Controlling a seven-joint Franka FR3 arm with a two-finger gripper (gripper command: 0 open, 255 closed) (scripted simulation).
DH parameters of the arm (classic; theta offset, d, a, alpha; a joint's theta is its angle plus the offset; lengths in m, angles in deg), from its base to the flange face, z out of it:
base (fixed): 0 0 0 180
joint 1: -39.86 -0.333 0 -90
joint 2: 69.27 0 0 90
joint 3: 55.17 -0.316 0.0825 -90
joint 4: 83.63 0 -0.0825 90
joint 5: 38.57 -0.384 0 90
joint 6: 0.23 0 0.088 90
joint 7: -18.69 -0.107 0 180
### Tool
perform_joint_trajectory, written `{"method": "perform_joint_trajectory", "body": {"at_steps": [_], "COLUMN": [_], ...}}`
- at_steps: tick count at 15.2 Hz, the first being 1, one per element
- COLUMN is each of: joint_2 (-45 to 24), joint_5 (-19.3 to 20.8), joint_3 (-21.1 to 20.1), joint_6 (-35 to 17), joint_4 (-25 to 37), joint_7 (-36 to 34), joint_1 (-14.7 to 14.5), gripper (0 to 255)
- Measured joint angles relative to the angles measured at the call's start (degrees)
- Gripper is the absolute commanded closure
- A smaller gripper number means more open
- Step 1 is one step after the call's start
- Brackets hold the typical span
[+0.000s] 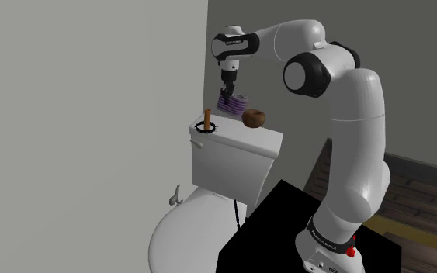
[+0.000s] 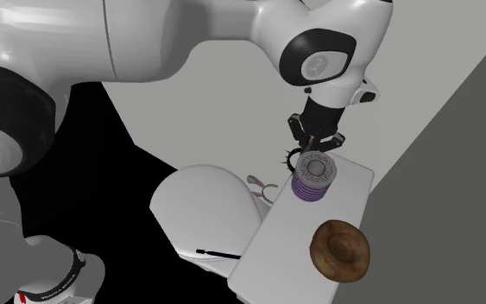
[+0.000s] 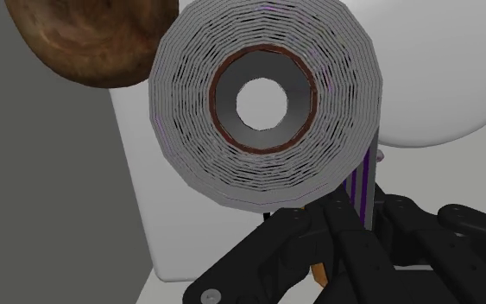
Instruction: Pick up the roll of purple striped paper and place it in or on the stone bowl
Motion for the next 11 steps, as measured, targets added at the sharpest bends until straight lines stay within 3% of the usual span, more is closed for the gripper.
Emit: {"method": "perform_joint_trajectory", "body": {"at_steps": [8,11], "joint_2": [-0.12,-0.14], "joint_5": [0.02,-0.11], "joint_3": [0.11,0.80], "joint_6": [6.40,7.41], "joint_4": [6.55,7.56], "joint_7": [-0.13,2.25], "joint_1": [0.44,2.33], "gripper": [255,255]}}
